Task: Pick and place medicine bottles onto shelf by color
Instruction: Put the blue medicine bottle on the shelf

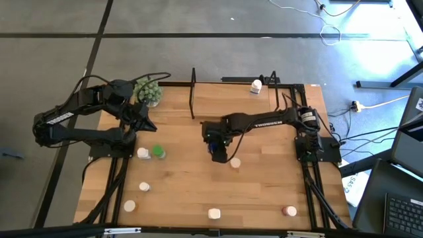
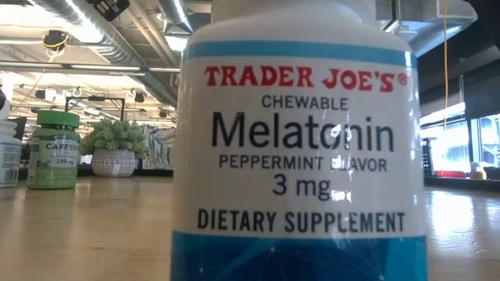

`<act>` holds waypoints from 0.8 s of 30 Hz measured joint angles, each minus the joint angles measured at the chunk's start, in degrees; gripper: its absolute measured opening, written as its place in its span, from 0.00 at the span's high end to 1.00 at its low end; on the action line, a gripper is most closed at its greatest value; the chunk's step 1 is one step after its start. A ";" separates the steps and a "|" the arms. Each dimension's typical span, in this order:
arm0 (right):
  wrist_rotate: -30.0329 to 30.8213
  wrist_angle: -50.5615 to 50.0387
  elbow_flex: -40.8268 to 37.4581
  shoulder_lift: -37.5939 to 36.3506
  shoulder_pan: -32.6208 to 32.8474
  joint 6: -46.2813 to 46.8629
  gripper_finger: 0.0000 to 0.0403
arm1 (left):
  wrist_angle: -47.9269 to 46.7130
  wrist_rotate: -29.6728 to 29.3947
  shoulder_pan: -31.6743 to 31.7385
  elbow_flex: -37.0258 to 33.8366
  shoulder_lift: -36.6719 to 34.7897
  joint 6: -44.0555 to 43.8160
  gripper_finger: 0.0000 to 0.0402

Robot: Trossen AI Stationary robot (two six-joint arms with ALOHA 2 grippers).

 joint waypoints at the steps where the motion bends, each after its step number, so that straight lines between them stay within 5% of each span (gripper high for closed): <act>1: 0.00 -1.65 1.14 0.00 -0.36 -0.50 0.53 | 0.00 -0.01 0.01 0.00 0.00 -0.34 0.93; 15: 1.72 -19.77 20.53 -0.02 -10.09 -14.23 0.53 | 2.38 -3.20 0.00 0.00 0.11 -2.78 0.93; 24: 5.13 -24.27 23.73 -0.04 -20.48 -25.38 0.53 | 8.05 -3.25 0.00 0.02 0.86 -2.86 0.93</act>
